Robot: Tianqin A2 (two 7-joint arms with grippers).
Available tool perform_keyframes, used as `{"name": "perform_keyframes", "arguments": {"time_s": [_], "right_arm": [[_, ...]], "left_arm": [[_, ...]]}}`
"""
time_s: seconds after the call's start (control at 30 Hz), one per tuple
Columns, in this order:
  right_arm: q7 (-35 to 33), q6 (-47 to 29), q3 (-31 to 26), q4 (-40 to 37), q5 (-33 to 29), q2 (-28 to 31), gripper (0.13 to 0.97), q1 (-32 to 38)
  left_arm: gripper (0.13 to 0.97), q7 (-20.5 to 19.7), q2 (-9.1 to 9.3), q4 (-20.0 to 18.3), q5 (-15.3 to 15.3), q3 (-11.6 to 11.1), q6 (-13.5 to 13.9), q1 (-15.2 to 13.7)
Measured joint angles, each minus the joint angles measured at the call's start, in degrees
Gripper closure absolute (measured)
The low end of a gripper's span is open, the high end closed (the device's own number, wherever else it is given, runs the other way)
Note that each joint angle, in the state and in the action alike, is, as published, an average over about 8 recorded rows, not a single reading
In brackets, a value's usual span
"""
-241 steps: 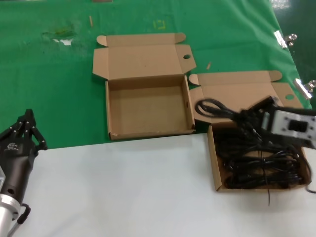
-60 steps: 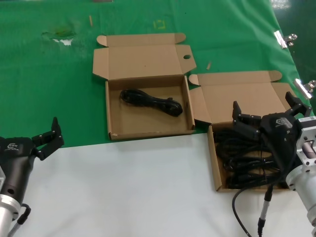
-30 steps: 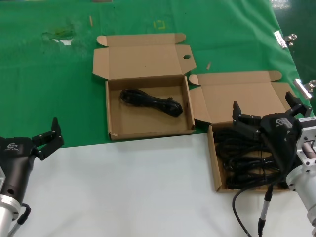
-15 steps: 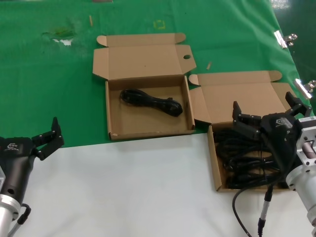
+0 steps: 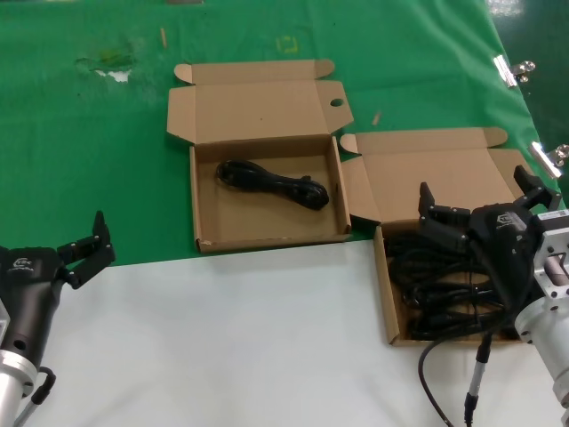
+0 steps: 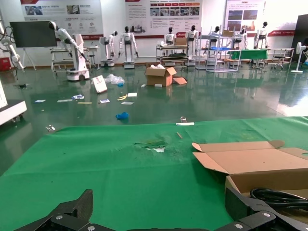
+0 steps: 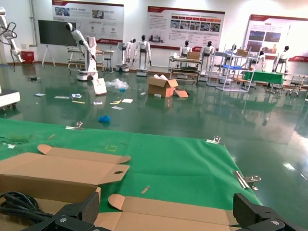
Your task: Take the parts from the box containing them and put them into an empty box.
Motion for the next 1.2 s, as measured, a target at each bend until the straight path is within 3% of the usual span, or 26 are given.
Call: {"name": "perform_keyframes", "arguments": {"time_s": [1.2], "right_arm": [[0.0, 0.0, 0.0, 0.0, 0.0, 0.0, 0.129, 0.0]], "left_arm": [[0.132, 0.0, 0.0, 0.0, 0.0, 0.0, 0.0, 0.0]]}}
